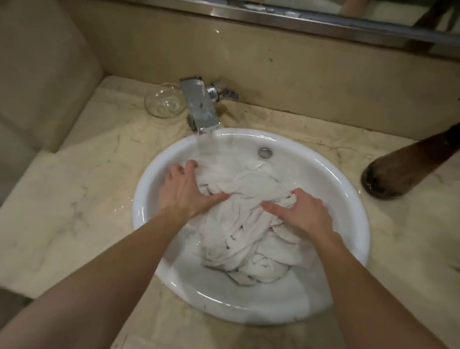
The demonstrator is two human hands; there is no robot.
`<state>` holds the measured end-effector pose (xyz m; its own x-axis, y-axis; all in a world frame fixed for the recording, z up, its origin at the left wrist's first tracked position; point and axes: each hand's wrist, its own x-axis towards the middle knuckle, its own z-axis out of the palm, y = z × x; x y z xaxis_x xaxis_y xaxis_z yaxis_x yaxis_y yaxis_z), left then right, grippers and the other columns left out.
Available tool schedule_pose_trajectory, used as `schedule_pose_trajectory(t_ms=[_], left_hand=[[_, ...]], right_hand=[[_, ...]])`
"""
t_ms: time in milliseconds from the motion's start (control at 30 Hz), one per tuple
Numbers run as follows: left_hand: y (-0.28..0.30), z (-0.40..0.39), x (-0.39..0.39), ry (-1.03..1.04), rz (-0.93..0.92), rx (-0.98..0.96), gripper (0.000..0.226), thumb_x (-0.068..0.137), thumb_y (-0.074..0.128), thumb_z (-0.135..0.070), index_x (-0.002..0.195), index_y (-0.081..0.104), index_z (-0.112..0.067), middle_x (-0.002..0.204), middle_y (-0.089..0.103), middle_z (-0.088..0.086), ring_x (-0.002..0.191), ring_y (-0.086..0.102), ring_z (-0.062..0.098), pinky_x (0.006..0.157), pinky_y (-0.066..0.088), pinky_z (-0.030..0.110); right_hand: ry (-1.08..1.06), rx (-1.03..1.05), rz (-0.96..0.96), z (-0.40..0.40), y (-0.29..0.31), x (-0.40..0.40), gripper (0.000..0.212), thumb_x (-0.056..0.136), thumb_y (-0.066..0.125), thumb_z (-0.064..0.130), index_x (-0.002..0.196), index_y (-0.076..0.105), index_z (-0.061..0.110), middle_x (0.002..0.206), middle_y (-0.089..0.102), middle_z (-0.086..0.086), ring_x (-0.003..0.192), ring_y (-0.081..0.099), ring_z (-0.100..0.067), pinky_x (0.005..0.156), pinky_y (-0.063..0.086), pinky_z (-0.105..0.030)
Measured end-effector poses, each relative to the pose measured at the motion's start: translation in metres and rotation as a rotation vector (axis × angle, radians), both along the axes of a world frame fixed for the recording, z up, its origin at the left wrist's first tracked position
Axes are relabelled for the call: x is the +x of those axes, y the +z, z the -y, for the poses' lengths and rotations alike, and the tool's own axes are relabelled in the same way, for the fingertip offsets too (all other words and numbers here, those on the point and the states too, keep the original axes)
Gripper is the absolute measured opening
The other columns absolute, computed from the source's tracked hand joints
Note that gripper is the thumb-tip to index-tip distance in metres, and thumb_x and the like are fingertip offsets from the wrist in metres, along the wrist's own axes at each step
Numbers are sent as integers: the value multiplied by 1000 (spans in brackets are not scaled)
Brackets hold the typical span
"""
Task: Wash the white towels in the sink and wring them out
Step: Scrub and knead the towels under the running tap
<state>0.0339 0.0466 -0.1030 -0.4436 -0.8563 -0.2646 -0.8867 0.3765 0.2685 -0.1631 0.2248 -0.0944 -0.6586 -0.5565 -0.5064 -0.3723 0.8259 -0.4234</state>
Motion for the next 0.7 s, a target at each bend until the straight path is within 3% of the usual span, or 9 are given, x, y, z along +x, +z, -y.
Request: schedule_pose_trajectory(t_ms=[133, 233, 367, 467, 600, 700], left_hand=[[0, -6, -6, 13, -26, 36, 114, 51, 72, -85, 135, 30, -21, 123, 45, 10, 113, 51, 33, 95, 42, 40], [3, -2, -2, 64, -82, 155, 112, 51, 81, -76, 133, 27, -23, 113, 56, 6, 103, 58, 31, 86, 44, 39], [10, 6, 2, 186, -104, 381, 137, 50, 92, -60, 149, 9, -12, 148, 37, 9, 134, 41, 31, 102, 40, 43], [18, 1, 8, 205, -43, 402, 120, 57, 88, -62, 141, 22, -7, 135, 46, 10, 125, 48, 31, 95, 43, 40], [39, -12, 21, 21, -2, 384, 84, 74, 74, -62, 130, 37, -11, 124, 59, 12, 114, 57, 35, 87, 46, 40], [64, -28, 38, -67, -122, 363, 65, 68, 68, -60, 109, 46, -15, 105, 65, 6, 99, 62, 33, 79, 48, 39]], right_hand=[[-159, -146, 116, -9, 0, 5, 36, 69, 75, 55, 94, 67, 30, 99, 70, 4, 101, 62, -24, 79, 44, -34], [-356, -341, 306, -24, -4, 20, 26, 70, 80, 41, 86, 70, 24, 86, 72, 3, 91, 66, -22, 82, 49, -34], [-453, -546, 529, -40, 12, 47, 16, 79, 78, 11, 76, 63, 15, 70, 65, -1, 70, 61, -16, 67, 47, -25], [-412, -648, 603, -41, 36, 68, 22, 73, 80, 7, 79, 59, 12, 70, 58, 2, 64, 56, -7, 59, 44, -15], [-461, -790, 693, -28, 69, 94, 24, 59, 73, 12, 73, 53, 14, 63, 49, 3, 61, 50, -9, 55, 42, -18], [-511, -929, 904, -11, 90, 103, 30, 54, 75, 15, 67, 49, 19, 64, 42, -1, 60, 46, -11, 54, 40, -22]])
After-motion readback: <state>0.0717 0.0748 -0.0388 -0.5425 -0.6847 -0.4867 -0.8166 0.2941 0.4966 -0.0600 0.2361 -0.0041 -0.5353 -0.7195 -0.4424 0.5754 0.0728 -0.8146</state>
